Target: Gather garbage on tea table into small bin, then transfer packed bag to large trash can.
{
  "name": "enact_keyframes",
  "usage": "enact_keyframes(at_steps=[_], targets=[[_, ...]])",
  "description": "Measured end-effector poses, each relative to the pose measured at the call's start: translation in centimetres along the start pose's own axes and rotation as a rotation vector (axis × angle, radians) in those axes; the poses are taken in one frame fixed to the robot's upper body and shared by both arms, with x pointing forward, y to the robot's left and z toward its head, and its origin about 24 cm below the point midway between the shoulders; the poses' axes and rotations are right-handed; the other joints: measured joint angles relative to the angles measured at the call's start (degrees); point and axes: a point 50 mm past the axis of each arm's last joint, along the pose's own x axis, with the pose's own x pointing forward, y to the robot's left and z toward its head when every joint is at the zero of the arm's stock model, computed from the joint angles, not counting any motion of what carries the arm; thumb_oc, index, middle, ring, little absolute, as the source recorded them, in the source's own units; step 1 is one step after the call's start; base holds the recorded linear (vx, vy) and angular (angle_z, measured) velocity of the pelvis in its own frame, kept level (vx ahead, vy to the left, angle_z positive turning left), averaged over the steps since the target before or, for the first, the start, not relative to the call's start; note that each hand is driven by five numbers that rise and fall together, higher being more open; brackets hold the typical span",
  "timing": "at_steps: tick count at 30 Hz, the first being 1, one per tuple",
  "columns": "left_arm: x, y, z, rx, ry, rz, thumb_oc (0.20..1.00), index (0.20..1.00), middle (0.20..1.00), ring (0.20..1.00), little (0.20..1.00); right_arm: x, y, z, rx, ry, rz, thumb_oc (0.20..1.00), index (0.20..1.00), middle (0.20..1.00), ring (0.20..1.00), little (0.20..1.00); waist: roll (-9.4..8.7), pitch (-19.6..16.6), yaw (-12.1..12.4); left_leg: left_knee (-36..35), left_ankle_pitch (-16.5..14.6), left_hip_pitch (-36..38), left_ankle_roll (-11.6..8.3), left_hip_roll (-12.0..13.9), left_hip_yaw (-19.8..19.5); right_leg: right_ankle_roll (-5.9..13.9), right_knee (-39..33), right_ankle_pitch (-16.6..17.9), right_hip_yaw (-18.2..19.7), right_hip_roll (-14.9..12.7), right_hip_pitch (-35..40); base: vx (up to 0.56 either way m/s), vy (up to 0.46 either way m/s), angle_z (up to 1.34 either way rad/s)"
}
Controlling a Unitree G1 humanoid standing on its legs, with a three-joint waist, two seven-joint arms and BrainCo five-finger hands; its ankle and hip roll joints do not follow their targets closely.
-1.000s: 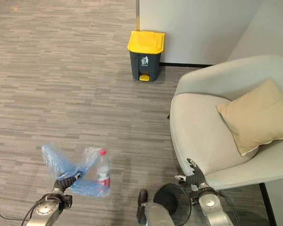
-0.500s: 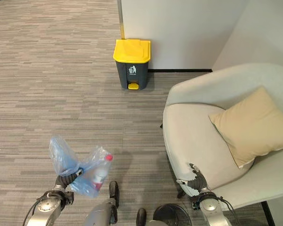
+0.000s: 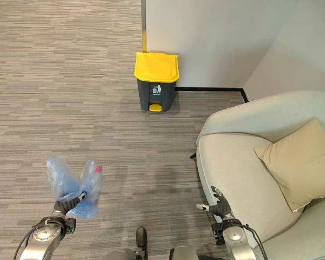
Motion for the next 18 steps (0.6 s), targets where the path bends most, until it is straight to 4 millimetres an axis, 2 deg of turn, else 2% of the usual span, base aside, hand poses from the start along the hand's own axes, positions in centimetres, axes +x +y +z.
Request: enact_keyframes(at_steps=[1,2,3,4,5,6,7,8,9,10,11,12,13,15,16,17,18], targets=[[-0.1,0.0,-0.1,-0.007,0.003,0.009,0.2,0.2,0.2,0.2,0.2,0.3,-0.1,0.4,-0.003,-0.01,-0.003,1.0,1.0,1.0,1.0,1.0,0.71,0.95,0.43,0.14,-0.59,0.66,0.1,0.44,1.22,-0.05,-2.33,1.34,-5.21,-1.29,-2.76,0.25,-0.038,-0.4],[-0.3,0.0,-0.4,-0.005,0.014,0.009,0.2,0.2,0.2,0.2,0.2,0.5,-0.2,0.9,-0.005,-0.027,-0.002,1.0,1.0,1.0,1.0,1.0,0.47,1.03,0.38,0.2,-0.99,1.17,-0.53,0.33,1.8,0.4,-6.59,4.35,-7.4,-1.77,-4.44,0.19,-0.048,-0.24],[-0.3,0.0,-0.6,-0.004,0.018,0.006,0.2,0.2,0.2,0.2,0.2,0.3,-0.2,0.8,-0.006,-0.028,-0.003,1.0,1.0,1.0,1.0,1.0,0.51,1.26,-0.08,-0.05,-1.0,2.25,-0.37,-0.04,2.2,0.28,-10.89,6.93,-8.03,-2.02,-5.55,0.38,-0.084,-0.02],[-0.3,0.0,-0.5,-0.006,0.016,0.005,0.2,0.2,0.2,0.2,0.2,0.1,-0.1,0.6,-0.008,-0.024,0.002,1.0,1.0,1.0,1.0,1.0,0.41,1.35,-0.29,0.1,-2.73,3.28,-0.93,-0.4,1.45,0.29,-13.97,9.76,-8.1,-1.84,-6.65,0.38,-0.124,0.13],[-0.3,-0.1,-0.5,-0.008,0.017,0.005,0.2,0.2,0.2,0.2,0.2,-0.1,0.1,0.3,-0.008,-0.013,0.007,1.0,1.0,1.0,1.0,1.0,0.28,1.37,-0.46,0.45,-3.56,3.99,-1.06,-0.53,0.99,1.07,-17.04,11.94,-8.09,-1.66,-6.82,0.54,-0.237,0.38],[-0.2,-0.2,-0.4,-0.013,0.013,0.004,0.2,0.2,0.2,0.2,0.2,-0.5,0.2,-0.6,-0.011,0.015,0.012,1.0,1.0,1.0,1.0,1.0,0.13,1.37,-1.19,1.57,-5.33,5.21,-1.25,-1.17,-1.31,1.55,-22.34,15.96,-6.02,-0.88,-6.64,0.4,-0.195,0.65],[-0.2,-0.4,-0.3,-0.015,0.011,-0.002,0.2,0.2,0.2,0.2,0.2,-0.7,0.2,-1.0,-0.012,0.035,0.012,1.0,1.0,1.0,1.0,1.0,0.13,1.45,-1.91,1.86,-6.02,6.01,-1.73,-1.41,-2.91,0.57,-23.21,17.37,-5.05,-0.3,-5.69,0.45,-0.249,0.97],[-0.1,-0.7,-0.2,-0.014,0.007,-0.012,0.2,0.2,0.2,0.2,0.2,-1.0,0.3,-1.7,-0.012,0.058,0.016,1.0,1.0,1.0,1.0,1.0,-0.01,1.38,-2.59,1.88,-5.88,7.58,-1.43,-1.45,-4.16,-1.26,-24.47,18.86,-5.12,-0.07,-3.83,0.22,-0.163,0.97],[-0.3,-0.7,-0.5,-0.016,0.014,-0.016,0.2,0.2,0.2,0.2,0.2,-1.2,0.4,-2.1,-0.017,0.07,0.025,1.0,1.0,1.0,1.0,1.0,-0.32,1.36,-2.82,1.63,-6.54,9.9,-2.5,-1.29,-5.5,-2.4,-25.0,20.13,-5.2,0.41,-0.96,0.56,-0.405,1.08],[-0.6,-1.3,-1.0,-0.033,0.031,-0.027,0.2,0.2,0.2,0.2,0.2,-1.2,0.3,-2.7,-0.021,0.101,0.026,1.0,1.0,1.0,1.0,1.0,-0.07,1.28,-2.68,4.13,-7.35,11.66,-3.8,0.04,-6.6,-4.51,-23.61,23.94,-5.45,1.35,1.55,0.37,-0.293,0.87],[-0.7,-1.7,-1.2,-0.045,0.038,-0.031,0.2,0.2,0.2,0.2,0.2,-1.2,0.2,-2.9,-0.022,0.107,0.024,1.0,1.0,1.0,1.0,1.0,-0.18,1.24,-2.6,9.17,-7.54,10.23,-4.23,0.89,-6.24,-6.01,-23.66,23.33,-6.68,1.9,2.99,0.42,-0.296,0.71],[-0.9,-1.9,-1.4,-0.051,0.045,-0.037,0.2,0.2,0.2,0.2,0.2,-0.9,0.1,-2.7,-0.02,0.105,0.017,1.0,1.0,1.0,1.0,1.0,0.13,1.3,-2.74,16.66,-8.18,7.24,-5.6,2.44,-5.55,-6.62,-23.92,21.06,-8.03,2.67,4.85,0.2,-0.096,0.34],[-1.2,-2.0,-1.8,-0.05,0.057,-0.04,0.2,0.2,0.2,0.2,0.2,-0.9,0.1,-2.6,-0.017,0.1,0.014,1.0,1.0,1.0,1.0,1.0,-0.32,1.03,-2.32,23.94,-8.34,4.86,-6.14,4.03,-3.61,-7.42,-25.01,21.89,-7.53,3.29,6.63,0.28,-0.115,0.02],[-1.8,-1.9,-2.7,-0.049,0.087,-0.041,0.2,0.2,0.2,0.2,0.2,-0.5,-0.4,-1.8,-0.024,0.068,0.001,1.0,1.0,1.0,1.0,1.0,0.65,-0.39,-1.06,32.32,-8.57,3.28,-7.03,7.69,-3.69,-12.05,-25.25,18.78,-5.73,7.28,9.72,0.28,-0.078,-0.49],[-1.6,-1.7,-2.3,-0.041,0.074,-0.037,0.2,0.2,0.2,0.2,0.2,0.0,-0.5,-0.9,-0.019,0.036,-0.008,1.0,1.0,1.0,1.0,1.0,-0.59,-0.76,-0.57,31.23,-9.7,0.38,-7.69,7.82,-3.7,-12.36,-26.74,18.45,-4.13,8.38,11.38,0.34,-0.047,-0.58],[-1.1,-1.9,-1.7,-0.047,0.053,-0.041,0.2,0.2,0.2,0.2,0.2,0.1,-0.7,-0.6,-0.015,0.027,-0.016,1.0,1.0,1.0,1.0,1.0,-1.55,-0.3,-0.77,28.3,-9.85,-2.41,-7.44,7.12,-3.74,-12.38,-28.19,18.25,-3.26,8.4,13.12,0.33,-0.024,-0.5],[-0.8,-2.0,-1.2,-0.049,0.038,-0.047,0.2,0.2,0.2,0.2,0.2,0.0,-0.6,-0.7,-0.015,0.033,-0.013,1.0,1.0,1.0,1.0,1.0,-2.37,0.15,-1.39,21.58,-9.33,-7.67,-7.42,7.01,-3.31,-11.07,-31.42,17.24,-3.45,8.55,18.34,0.41,0.061,-0.35]])
